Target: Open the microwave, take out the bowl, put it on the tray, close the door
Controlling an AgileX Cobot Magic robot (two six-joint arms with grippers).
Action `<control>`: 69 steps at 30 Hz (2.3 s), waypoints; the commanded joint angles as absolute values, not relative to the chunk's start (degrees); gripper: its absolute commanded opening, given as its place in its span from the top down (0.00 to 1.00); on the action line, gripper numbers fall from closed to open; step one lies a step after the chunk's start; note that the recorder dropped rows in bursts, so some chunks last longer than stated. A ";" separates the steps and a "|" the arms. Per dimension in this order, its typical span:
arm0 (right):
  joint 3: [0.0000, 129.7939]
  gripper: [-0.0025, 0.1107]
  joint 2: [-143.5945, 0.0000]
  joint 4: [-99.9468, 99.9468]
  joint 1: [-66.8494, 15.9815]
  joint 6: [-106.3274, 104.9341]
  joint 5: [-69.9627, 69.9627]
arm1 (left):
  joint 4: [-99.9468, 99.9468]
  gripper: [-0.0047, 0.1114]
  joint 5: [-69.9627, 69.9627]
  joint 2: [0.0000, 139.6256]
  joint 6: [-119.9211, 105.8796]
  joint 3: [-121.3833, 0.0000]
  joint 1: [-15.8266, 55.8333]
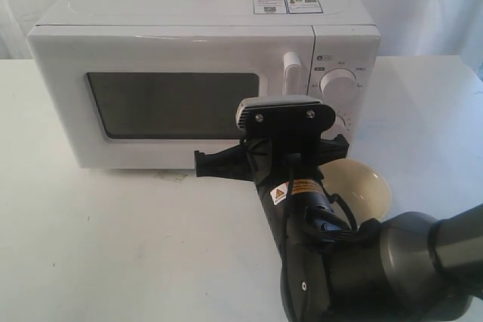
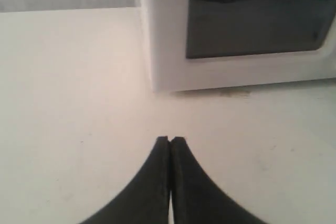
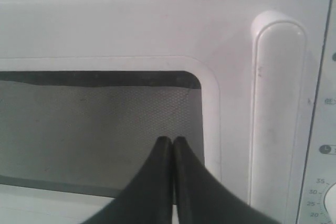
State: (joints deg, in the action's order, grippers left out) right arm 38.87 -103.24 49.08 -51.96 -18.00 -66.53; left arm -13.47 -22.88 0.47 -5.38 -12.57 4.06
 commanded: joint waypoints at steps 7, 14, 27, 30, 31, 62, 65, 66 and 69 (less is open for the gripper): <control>38.75 0.98 -102.80 49.19 -52.10 -18.16 -66.85 | -2.53 0.96 -9.23 0.00 7.18 -0.88 3.47; 38.75 0.98 -102.80 49.19 -52.10 -18.16 -66.85 | -2.53 0.96 -10.22 0.00 10.09 0.00 1.88; 38.75 0.98 -102.80 49.19 -52.10 -18.16 -66.85 | -2.27 0.96 -13.01 0.00 10.10 0.00 1.36; 38.75 0.98 -102.80 49.19 -52.10 -18.16 -66.85 | -2.27 0.96 -13.14 0.00 10.10 0.00 1.36; 38.75 0.98 -102.80 49.19 -52.10 -18.16 -66.85 | -2.27 0.96 -13.14 0.00 10.10 0.00 1.36; 38.75 0.98 -98.43 51.97 -52.21 -18.16 -57.79 | -2.27 0.96 -13.23 0.00 10.10 0.00 1.36; 38.71 0.98 -91.98 56.93 -52.21 -20.69 -47.23 | -2.27 0.96 -13.23 0.00 10.10 0.00 1.36; 38.48 0.98 -89.51 58.97 -52.21 -24.04 -44.24 | -2.27 0.96 -13.23 0.00 10.10 0.00 1.36; 37.51 0.98 -80.81 62.62 -52.21 -34.25 -37.65 | -2.27 0.96 -13.23 0.00 10.10 0.00 1.36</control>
State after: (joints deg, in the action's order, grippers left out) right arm 38.63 -87.41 60.21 -51.96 -27.30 -42.75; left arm -2.11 -13.23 0.23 10.02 -0.23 1.49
